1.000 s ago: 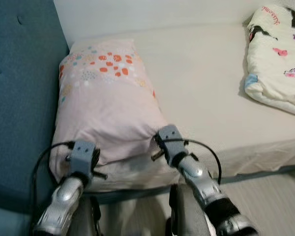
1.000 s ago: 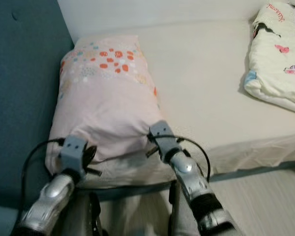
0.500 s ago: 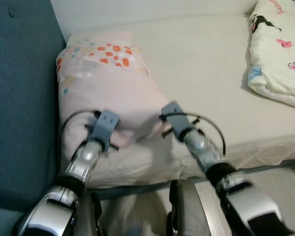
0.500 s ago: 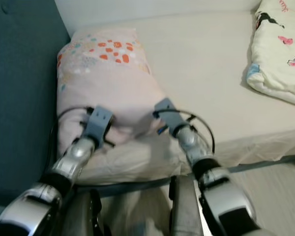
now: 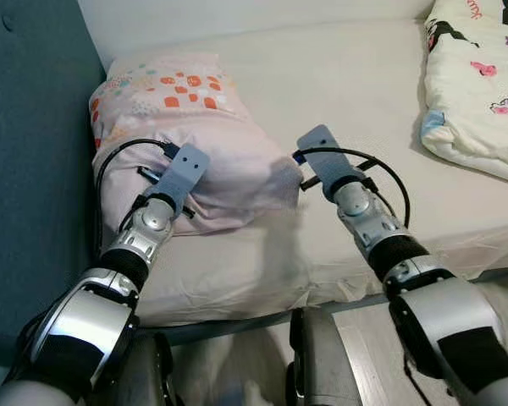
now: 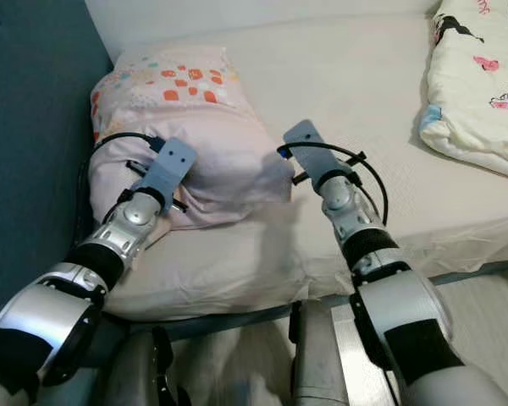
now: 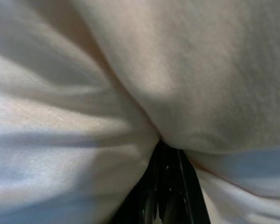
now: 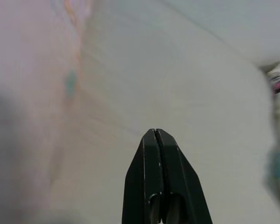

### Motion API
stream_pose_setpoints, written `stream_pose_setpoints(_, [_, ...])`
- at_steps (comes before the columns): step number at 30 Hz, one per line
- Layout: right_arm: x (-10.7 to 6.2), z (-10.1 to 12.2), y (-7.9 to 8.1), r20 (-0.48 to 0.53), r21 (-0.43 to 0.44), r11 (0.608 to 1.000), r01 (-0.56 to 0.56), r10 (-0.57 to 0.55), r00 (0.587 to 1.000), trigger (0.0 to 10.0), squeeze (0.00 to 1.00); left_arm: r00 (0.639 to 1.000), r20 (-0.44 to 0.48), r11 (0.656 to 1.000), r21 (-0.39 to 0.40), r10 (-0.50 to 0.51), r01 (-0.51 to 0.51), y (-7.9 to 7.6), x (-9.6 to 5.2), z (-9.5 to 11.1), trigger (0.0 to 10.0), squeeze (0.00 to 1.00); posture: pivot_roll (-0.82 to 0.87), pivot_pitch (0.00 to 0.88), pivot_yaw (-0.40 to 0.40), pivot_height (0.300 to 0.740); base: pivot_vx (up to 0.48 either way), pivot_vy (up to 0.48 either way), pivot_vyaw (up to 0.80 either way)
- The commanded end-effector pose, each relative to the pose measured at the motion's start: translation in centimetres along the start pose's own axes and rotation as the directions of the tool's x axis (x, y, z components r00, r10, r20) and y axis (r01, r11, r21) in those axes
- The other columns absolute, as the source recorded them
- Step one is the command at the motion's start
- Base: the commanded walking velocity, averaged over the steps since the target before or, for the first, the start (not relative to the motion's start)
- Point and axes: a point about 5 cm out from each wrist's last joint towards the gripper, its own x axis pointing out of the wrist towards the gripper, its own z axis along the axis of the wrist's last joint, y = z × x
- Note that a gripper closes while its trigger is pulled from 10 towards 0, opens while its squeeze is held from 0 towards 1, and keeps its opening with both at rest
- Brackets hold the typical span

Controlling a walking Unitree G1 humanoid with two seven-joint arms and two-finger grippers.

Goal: Clean up the room

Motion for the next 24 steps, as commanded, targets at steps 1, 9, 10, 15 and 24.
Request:
stream_pose_setpoints(1, [-0.8, -1.4, 1.9, 0.009, 0.175, 0.984, -0.036, 0.035, 0.999, 10.0, 0.0, 1.0, 0.001, 0.993, -0.114, -0.004, 0.004, 1.1, -0.7, -1.6, 0.0, 0.0, -0.09, 0.34, 0.014, 0.578, 0.0, 0.0, 0.0])
stream_pose_setpoints(9, [-2.7, -2.4, 3.7, 0.127, 0.53, 0.843, -0.085, 0.02, 0.992, 10.0, 0.0, 0.959, 0.225, 0.866, -0.43, -0.172, 0.257, 2.4, -4.1, -4.1, 0.0, 0.0, -0.06, 0.294, 0.005, 0.578, 0.0, 0.0, 0.0])
stream_pose_setpoints(10, [-3.2, -2.8, 3.8, 0.134, 0.55, 0.832, -0.074, 0.0, 0.991, 10.0, 0.0, 0.951, 0.244, 0.855, -0.435, -0.191, 0.283, 3.1, -5.8, -5.0, 0.0, 0.0, -0.05, 0.277, -0.006, 0.578, 0.0, 0.0, 0.0])
stream_pose_setpoints(15, [-5.3, -5.0, 4.0, 0.102, 0.599, 0.8, -0.018, -0.054, 0.993, 10.0, 0.0, 0.933, 0.233, 0.829, -0.434, -0.274, 0.352, 3.4, -11.7, -6.7, 0.0, 0.0, -0.02, 0.247, -0.026, 0.578, 0.0, 0.0, 0.0])
stream_pose_setpoints(24, [-8.1, -7.6, 4.8, 0.03, 0.617, 0.787, 0.016, -0.044, 0.999, 10.0, 0.0, 0.993, 0.075, 0.867, -0.484, -0.09, 0.115, 5.2, -15.3, -9.8, 0.0, 0.0, -0.02, 0.218, -0.039, 0.578, 0.0, 0.0, 0.0])
